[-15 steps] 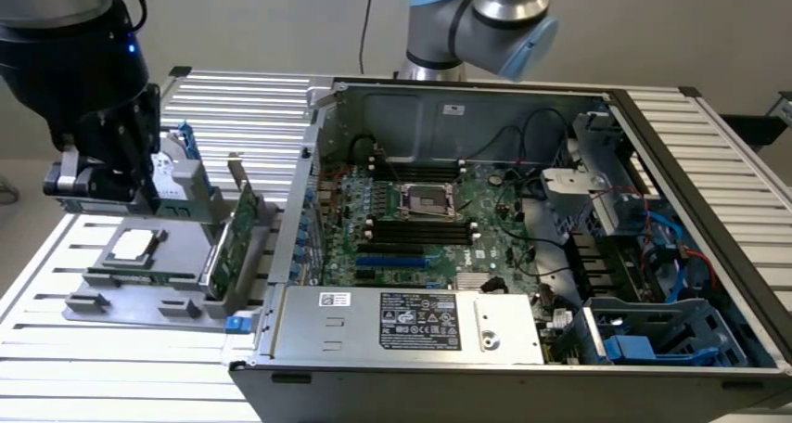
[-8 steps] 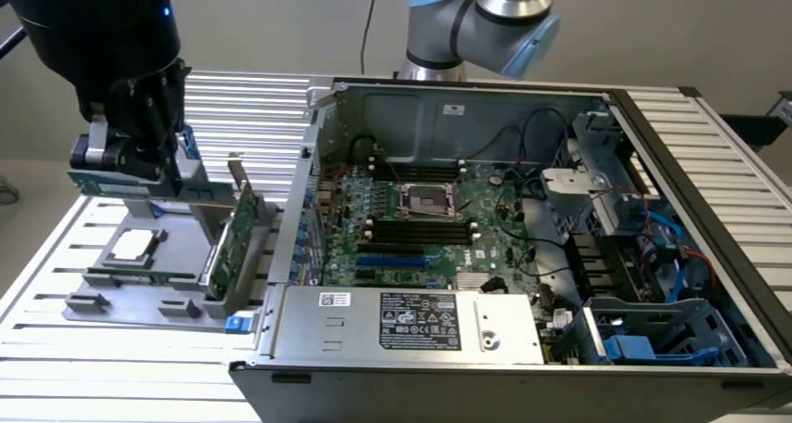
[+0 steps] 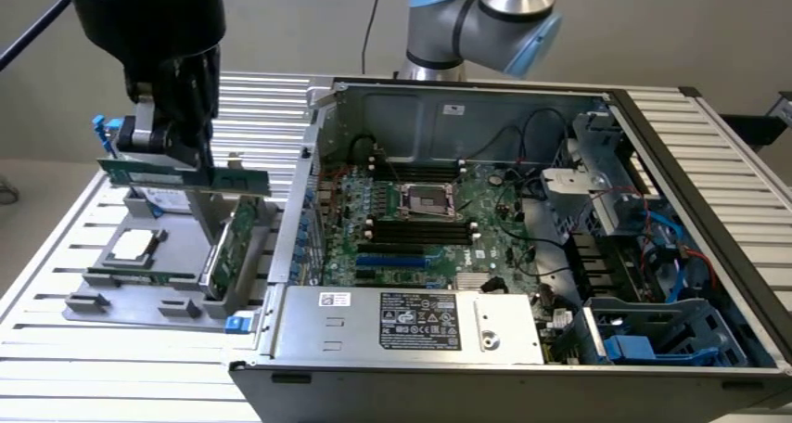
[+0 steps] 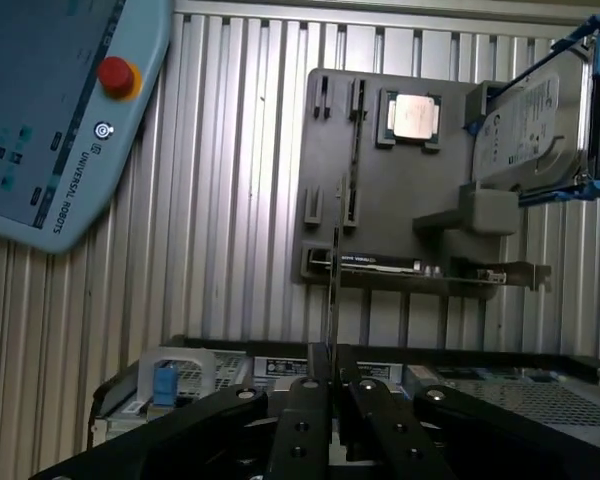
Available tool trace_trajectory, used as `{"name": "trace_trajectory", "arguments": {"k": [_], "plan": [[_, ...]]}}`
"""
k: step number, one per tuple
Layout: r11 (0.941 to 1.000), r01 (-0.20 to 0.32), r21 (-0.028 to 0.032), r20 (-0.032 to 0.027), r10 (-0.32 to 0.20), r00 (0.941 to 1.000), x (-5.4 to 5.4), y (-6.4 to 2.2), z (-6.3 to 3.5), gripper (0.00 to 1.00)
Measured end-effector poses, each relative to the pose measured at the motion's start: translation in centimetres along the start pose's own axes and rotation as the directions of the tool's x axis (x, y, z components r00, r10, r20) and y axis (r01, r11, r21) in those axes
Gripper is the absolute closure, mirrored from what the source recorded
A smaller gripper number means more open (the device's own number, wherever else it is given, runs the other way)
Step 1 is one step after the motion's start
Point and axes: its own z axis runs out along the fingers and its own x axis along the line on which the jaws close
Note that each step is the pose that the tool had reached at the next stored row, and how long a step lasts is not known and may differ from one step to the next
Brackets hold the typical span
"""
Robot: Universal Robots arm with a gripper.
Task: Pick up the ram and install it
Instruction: 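Pick up the ram and move it above insertion slot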
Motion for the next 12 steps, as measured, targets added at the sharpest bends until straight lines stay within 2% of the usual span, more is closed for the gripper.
{"name": "trace_trajectory", "arguments": {"k": [12], "plan": [[0.9997,0.023,-0.001,-0.0027,-0.023,0.9997,0.2,-4.03,-1.41,0.86]]}}
